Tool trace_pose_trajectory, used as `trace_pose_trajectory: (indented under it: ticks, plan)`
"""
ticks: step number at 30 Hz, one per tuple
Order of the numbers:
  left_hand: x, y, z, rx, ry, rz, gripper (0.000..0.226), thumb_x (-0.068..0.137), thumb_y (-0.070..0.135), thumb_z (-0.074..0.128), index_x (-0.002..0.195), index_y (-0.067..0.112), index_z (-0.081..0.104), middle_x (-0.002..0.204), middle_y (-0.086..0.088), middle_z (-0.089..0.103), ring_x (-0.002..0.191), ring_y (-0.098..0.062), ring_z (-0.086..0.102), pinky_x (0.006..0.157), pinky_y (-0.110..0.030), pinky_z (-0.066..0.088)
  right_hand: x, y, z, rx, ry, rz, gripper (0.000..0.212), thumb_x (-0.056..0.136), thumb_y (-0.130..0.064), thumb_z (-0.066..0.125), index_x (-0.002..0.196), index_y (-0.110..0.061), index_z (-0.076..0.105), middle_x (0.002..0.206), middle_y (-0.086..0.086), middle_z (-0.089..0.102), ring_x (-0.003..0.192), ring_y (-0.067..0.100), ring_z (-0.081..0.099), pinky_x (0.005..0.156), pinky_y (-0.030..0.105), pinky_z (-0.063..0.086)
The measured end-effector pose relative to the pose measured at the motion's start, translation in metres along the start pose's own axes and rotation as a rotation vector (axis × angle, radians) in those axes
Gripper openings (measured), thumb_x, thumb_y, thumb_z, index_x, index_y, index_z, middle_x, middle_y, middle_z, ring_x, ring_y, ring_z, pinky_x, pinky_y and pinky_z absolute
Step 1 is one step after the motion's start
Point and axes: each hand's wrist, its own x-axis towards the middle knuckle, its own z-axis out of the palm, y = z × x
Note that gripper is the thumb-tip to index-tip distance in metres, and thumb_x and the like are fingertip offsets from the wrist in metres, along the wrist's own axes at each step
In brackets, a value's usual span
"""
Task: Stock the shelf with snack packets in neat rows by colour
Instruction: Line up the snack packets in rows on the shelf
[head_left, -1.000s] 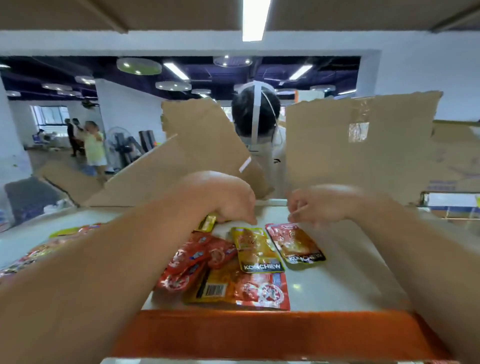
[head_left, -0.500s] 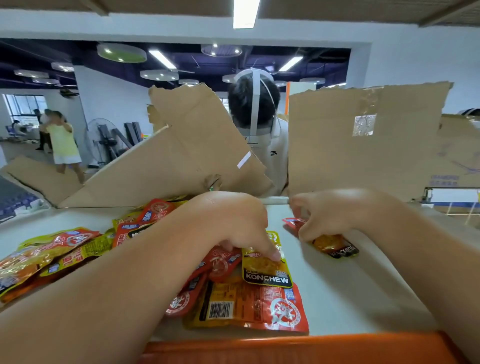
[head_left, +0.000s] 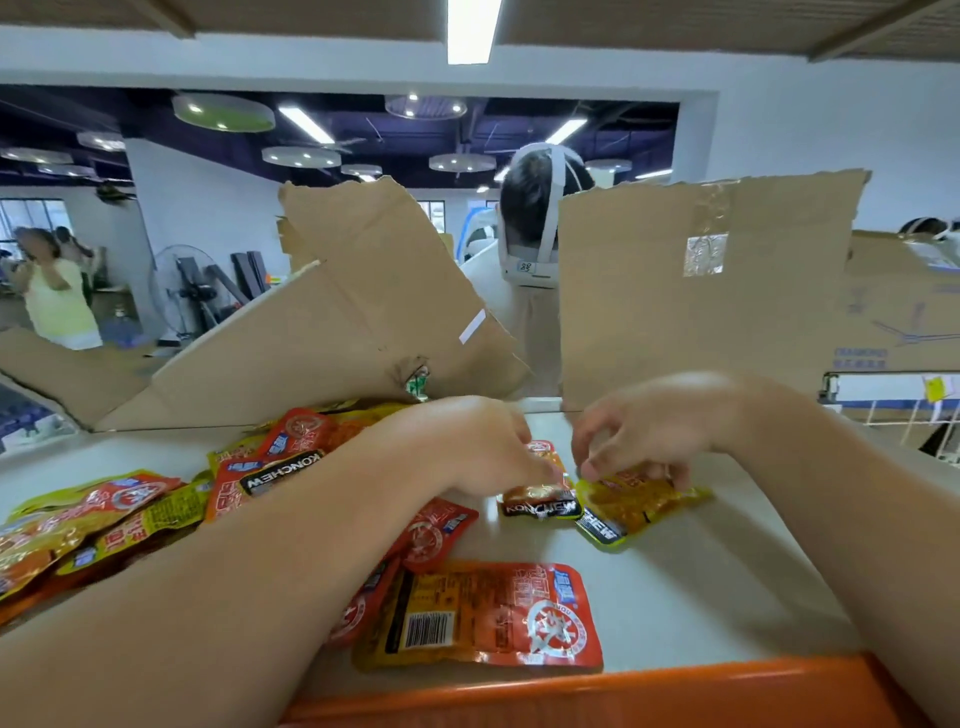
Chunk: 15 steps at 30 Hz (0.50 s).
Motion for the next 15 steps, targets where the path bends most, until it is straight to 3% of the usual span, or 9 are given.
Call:
trace_pose_trajectory:
  ticks: [3,5,7,11,15]
  plan:
    - [0.004,0.007,0.007,-0.015,-0.013,0.075,0.061,0.091,0.068,0.059,0.146,0.042,0.051,0.134,0.006,0.060,0.076,-0.012,0.053,0.078,-0.029,0.045,-0.005,-0.001,-0.002,-0.010,-0.009,-0.014,0.002,0.090,-0.033,0.071,0.089,-0.035,0.071,0.083,0.002,0.059,0.074,0.015,0.058,0.057,0.032,0.058]
    - [0.003,0.007,0.005,-0.030,-0.019,0.103,0.053,0.092,0.055,0.059,0.144,0.050,0.050,0.132,0.007,0.059,0.081,-0.013,0.056,0.077,-0.029,0.049,-0.008,-0.002,-0.006,-0.107,0.035,-0.051,0.022,0.088,-0.036,0.072,0.067,-0.036,0.070,0.064,-0.013,0.059,0.066,0.006,0.057,0.061,0.027,0.055]
    - [0.003,0.004,0.005,-0.052,-0.019,0.114,0.049,0.092,0.045,0.057,0.139,0.057,0.052,0.120,0.010,0.059,0.086,-0.013,0.060,0.074,-0.027,0.052,-0.009,-0.003,-0.008,-0.186,0.095,-0.060,0.028,0.087,-0.039,0.071,0.060,-0.031,0.069,0.055,-0.013,0.056,0.054,0.001,0.049,0.058,0.022,0.042]
    - [0.003,0.004,0.007,-0.061,0.042,0.116,0.044,0.088,0.062,0.064,0.130,0.051,0.059,0.090,0.014,0.053,0.081,-0.012,0.055,0.066,-0.028,0.044,-0.007,0.001,-0.009,-0.188,0.176,-0.051,0.014,0.083,-0.040,0.075,0.084,-0.027,0.070,0.089,0.003,0.071,0.073,0.013,0.059,0.065,0.029,0.047]
    - [0.006,0.005,0.010,-0.021,0.061,0.132,0.042,0.085,0.048,0.068,0.126,0.047,0.059,0.110,0.012,0.058,0.097,-0.016,0.059,0.079,-0.031,0.055,-0.015,0.003,-0.009,-0.199,0.044,0.151,0.031,0.079,-0.040,0.081,0.089,-0.027,0.055,0.105,0.003,0.061,0.082,0.017,0.057,0.057,0.028,0.054]
